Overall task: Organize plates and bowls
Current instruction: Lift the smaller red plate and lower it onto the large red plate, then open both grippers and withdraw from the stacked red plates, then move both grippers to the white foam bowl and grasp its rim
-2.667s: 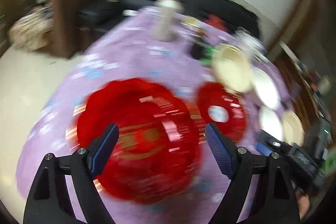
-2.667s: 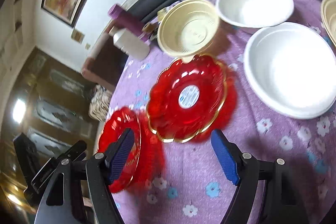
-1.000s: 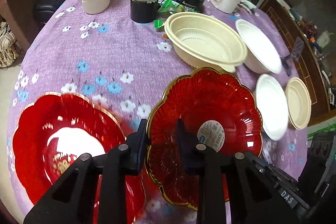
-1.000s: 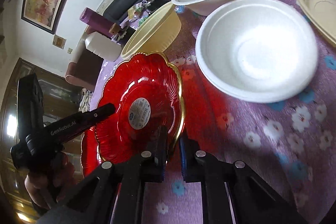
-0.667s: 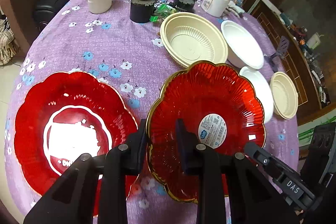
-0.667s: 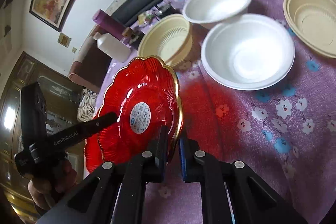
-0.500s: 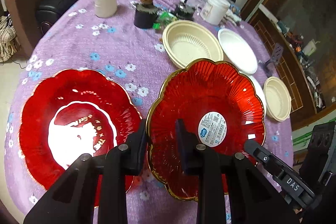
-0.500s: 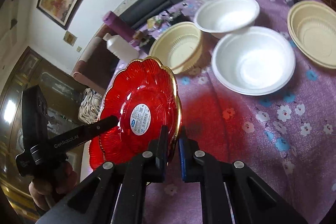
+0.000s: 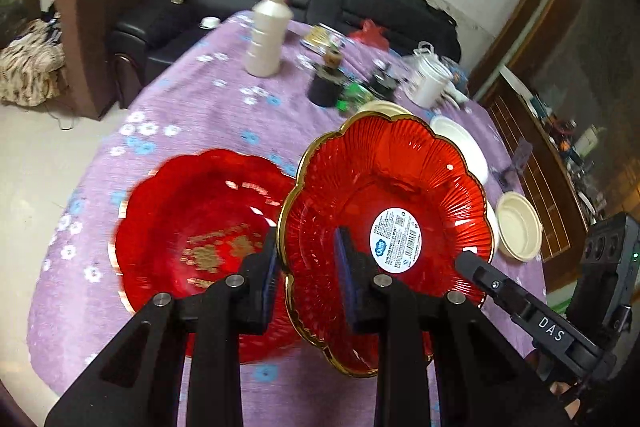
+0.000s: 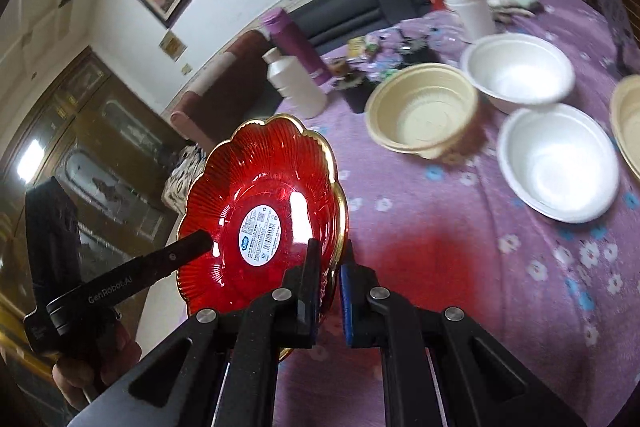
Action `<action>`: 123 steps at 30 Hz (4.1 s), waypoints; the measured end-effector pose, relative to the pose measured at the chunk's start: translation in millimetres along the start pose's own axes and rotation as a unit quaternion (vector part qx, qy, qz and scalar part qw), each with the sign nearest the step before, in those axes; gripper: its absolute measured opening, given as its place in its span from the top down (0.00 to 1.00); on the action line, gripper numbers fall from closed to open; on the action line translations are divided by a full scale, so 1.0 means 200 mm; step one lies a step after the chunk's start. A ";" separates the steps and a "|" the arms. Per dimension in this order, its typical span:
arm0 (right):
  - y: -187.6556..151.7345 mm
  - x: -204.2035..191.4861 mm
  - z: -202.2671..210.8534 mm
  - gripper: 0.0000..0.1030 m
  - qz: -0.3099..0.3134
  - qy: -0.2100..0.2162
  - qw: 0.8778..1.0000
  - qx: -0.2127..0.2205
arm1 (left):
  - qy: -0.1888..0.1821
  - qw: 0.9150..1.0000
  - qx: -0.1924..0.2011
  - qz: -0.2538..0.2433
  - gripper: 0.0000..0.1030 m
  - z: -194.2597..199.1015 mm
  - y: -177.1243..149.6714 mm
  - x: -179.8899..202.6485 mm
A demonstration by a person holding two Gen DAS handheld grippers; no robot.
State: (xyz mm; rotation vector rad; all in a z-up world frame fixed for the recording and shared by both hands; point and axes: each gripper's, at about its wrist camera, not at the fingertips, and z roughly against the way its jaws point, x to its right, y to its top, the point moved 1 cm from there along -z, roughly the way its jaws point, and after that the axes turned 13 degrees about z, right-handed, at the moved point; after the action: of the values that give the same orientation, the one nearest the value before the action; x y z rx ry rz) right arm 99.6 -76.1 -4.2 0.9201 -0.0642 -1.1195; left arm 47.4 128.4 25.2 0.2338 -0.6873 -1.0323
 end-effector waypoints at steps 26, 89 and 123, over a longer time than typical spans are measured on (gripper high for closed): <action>-0.02 -0.25 -0.55 0.92 0.055 0.010 0.994 -0.095 | 0.064 0.993 -0.027 0.094 0.77 -0.24 0.02 -0.52; -0.04 -0.33 -0.75 0.79 0.079 -0.036 0.979 -0.185 | 0.172 0.983 -0.026 0.064 0.76 -0.38 -0.02 -0.49; -0.12 0.14 -0.12 0.24 -0.051 -0.001 0.994 -0.092 | 0.023 0.999 -0.044 0.000 0.19 -0.20 -0.16 0.01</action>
State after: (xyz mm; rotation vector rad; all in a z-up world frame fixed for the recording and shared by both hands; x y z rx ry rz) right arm 106.5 -85.7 -45.9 0.7647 0.0838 -1.1994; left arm 50.1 104.8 -21.7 0.1808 -0.6000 -1.0509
